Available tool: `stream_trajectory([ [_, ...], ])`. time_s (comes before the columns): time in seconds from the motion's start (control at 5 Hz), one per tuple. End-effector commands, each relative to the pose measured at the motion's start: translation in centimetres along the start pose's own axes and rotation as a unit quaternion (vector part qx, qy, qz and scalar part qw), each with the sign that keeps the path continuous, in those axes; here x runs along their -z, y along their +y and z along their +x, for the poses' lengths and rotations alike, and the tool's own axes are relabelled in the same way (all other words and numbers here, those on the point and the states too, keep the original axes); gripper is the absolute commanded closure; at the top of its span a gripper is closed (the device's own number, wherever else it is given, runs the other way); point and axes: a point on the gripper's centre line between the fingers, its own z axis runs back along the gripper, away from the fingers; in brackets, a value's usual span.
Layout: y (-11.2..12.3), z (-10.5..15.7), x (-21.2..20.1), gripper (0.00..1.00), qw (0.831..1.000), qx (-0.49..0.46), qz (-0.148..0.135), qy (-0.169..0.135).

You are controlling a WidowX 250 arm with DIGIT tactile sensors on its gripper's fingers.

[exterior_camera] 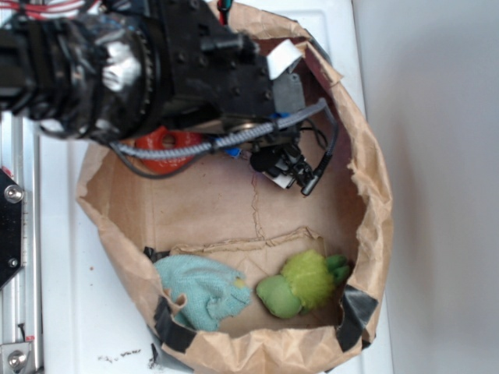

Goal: Grab the blue sponge.

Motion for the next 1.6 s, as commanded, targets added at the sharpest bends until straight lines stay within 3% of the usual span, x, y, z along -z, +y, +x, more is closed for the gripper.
stream_trajectory([
  [0.0,0.7,2.5,0.5,0.00,0.999,-0.015,-0.016,-0.047],
  [0.2,0.4,2.6,0.8,0.00,0.998,-0.013,0.007,-0.055],
  [0.6,1.3,3.9,-3.7,0.00,0.999,-0.022,-0.023,0.020],
  [0.8,1.9,4.3,-5.2,0.00,0.998,-0.024,-0.036,0.040],
  [1.0,2.9,4.3,-6.4,0.00,0.997,-0.024,-0.054,0.046],
  [1.2,3.6,4.0,-6.3,0.00,0.998,-0.019,-0.052,0.038],
  [1.4,4.6,3.5,-4.8,0.00,0.999,-0.026,-0.041,0.003],
])
